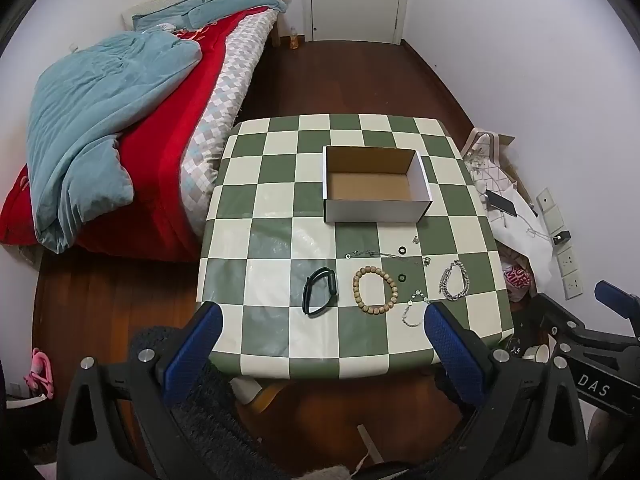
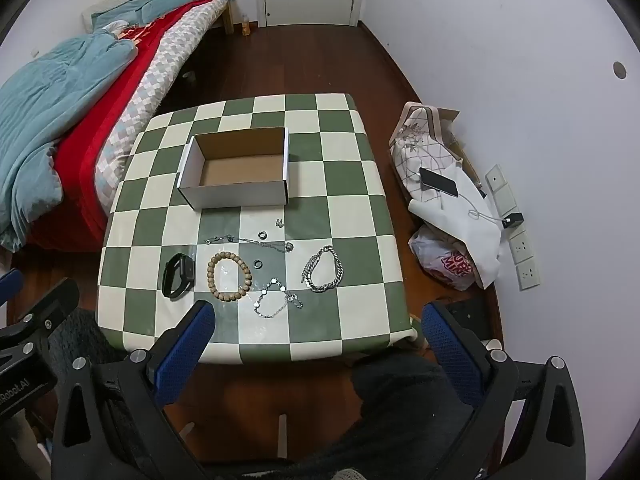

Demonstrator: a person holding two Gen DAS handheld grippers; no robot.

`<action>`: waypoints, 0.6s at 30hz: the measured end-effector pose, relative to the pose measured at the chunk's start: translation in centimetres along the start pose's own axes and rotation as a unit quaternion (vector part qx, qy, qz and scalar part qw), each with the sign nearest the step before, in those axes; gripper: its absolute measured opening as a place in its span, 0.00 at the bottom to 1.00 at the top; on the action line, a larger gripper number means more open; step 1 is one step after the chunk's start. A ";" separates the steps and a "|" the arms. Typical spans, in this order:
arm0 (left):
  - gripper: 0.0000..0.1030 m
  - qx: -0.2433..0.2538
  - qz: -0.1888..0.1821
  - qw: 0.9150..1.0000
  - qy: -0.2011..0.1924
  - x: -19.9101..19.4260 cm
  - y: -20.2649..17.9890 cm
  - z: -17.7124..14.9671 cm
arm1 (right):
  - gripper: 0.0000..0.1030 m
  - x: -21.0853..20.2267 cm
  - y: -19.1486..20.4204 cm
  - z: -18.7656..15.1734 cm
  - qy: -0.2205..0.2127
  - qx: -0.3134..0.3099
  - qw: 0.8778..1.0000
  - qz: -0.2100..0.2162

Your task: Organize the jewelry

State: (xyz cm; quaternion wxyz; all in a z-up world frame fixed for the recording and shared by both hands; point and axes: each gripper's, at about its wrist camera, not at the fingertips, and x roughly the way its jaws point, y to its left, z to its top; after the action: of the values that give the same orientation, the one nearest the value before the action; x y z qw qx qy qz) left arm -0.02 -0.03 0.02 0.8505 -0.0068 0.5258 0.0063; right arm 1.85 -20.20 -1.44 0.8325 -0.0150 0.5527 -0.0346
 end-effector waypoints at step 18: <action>1.00 0.000 0.002 1.000 -0.001 0.1 0.0 0.0 | 1.00 -0.4 -0.1 -0.3 -0.001 -0.001 1.000 -0.003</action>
State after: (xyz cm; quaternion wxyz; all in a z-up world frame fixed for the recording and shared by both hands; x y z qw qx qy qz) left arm 0.01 -0.06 -0.12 0.8510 -0.0057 0.5252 0.0079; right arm 1.35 -20.31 -1.16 0.8330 -0.0176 0.5519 -0.0362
